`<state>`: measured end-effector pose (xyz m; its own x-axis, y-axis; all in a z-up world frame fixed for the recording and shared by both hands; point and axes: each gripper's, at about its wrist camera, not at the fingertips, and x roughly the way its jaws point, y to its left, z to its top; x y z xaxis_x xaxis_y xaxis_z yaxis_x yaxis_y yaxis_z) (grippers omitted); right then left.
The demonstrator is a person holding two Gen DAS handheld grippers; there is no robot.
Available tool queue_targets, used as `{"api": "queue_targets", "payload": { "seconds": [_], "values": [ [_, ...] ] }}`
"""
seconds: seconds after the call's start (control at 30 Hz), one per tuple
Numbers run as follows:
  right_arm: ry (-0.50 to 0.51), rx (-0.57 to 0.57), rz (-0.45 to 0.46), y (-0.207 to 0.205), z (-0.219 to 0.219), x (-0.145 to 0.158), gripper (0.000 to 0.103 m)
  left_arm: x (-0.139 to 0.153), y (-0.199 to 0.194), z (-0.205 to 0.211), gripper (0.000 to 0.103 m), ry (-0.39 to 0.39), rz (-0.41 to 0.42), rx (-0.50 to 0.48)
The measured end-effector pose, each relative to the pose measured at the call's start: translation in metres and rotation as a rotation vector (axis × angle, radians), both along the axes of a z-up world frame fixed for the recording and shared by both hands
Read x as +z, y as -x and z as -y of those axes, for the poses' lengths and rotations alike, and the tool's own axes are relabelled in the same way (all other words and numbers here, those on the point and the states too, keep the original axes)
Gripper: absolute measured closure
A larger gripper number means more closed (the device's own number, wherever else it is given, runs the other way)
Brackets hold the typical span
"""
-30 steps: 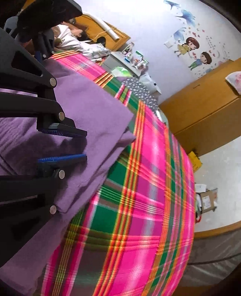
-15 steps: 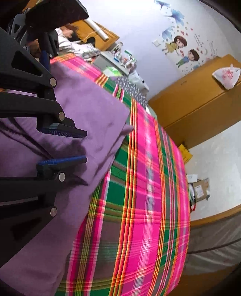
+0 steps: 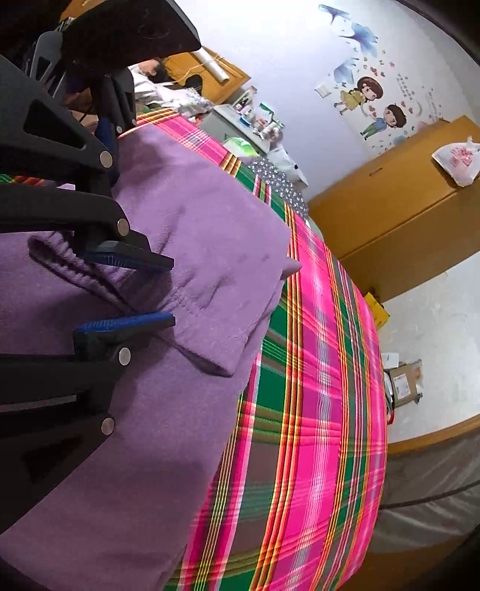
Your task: Fold clothes
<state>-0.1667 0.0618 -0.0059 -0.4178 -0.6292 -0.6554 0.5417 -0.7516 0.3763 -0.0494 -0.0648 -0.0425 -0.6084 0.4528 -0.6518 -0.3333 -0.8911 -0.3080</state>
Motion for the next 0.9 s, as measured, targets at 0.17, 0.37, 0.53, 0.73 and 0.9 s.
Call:
{"api": "queue_targets", "payload": {
  "seconds": [0.17, 0.37, 0.53, 0.73, 0.9],
  "values": [
    [0.008, 0.045, -0.058, -0.026, -0.006, 0.006, 0.077, 0.011, -0.013, 0.022, 0.068, -0.011, -0.031, 0.074],
    [0.0, 0.1, -0.063, -0.046, -0.004, -0.004, 0.077, -0.001, -0.013, 0.053, 0.068, -0.011, 0.01, 0.179],
    [-0.013, 0.09, -0.063, -0.049, -0.006, -0.006, 0.077, -0.001, -0.016, 0.051, 0.068, 0.003, 0.012, 0.184],
    [-0.02, 0.048, -0.081, -0.054, -0.021, -0.003, 0.077, 0.013, -0.008, 0.038, 0.068, -0.002, -0.027, 0.157],
    [-0.022, 0.0, -0.067, -0.054, -0.039, -0.009, 0.077, 0.008, 0.005, 0.016, 0.068, 0.015, -0.009, 0.098]
  ]
}}
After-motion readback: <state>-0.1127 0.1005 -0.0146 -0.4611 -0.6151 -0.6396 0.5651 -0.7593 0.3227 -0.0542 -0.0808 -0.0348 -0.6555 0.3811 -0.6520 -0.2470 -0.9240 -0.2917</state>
